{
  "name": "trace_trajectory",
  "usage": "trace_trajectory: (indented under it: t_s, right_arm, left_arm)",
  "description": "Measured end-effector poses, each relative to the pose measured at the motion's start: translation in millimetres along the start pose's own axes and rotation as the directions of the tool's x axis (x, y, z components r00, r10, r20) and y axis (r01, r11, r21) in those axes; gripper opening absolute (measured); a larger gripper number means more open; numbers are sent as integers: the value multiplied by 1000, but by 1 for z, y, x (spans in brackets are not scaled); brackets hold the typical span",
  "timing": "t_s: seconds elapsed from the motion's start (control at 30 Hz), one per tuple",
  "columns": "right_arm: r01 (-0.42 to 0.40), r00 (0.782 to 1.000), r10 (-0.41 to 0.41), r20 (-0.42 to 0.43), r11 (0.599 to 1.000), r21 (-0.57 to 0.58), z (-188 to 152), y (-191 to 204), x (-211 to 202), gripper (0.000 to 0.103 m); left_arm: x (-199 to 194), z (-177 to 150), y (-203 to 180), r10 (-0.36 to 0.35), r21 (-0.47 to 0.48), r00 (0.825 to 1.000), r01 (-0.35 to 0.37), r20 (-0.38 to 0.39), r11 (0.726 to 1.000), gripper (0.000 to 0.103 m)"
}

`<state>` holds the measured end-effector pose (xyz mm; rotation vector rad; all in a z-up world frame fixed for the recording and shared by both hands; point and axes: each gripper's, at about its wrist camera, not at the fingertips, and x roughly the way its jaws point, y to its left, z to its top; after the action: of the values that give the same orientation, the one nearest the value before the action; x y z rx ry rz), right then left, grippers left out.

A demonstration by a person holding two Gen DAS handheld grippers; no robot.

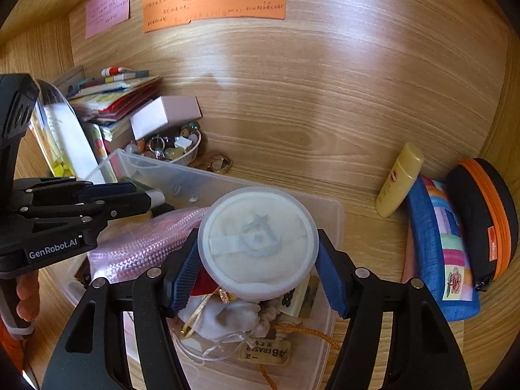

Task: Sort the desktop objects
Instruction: 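Drop the teal bottle into the bin with the left tool while the right tool releases the container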

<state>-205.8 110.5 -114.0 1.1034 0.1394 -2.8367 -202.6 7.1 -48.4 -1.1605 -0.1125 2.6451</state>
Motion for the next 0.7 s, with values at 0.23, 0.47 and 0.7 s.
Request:
trace_trajectory:
  t_s: [0.23, 0.47, 0.7]
  right_arm:
    - [10, 1000, -10, 7, 1000, -4, -3, 2, 0, 63]
    - [48, 999, -48, 25, 999, -18, -4, 6, 0, 70]
    - [71, 996, -68, 56, 997, -42, 0, 13, -12, 76]
  left_arm:
    - [-1, -2, -2, 7, 1, 1000, -7, 1, 1000, 27]
    - [-11, -6, 5, 27, -17, 999, -27, 19, 999, 46]
    - [-28, -5, 0, 77, 0, 994, -78, 83, 997, 65]
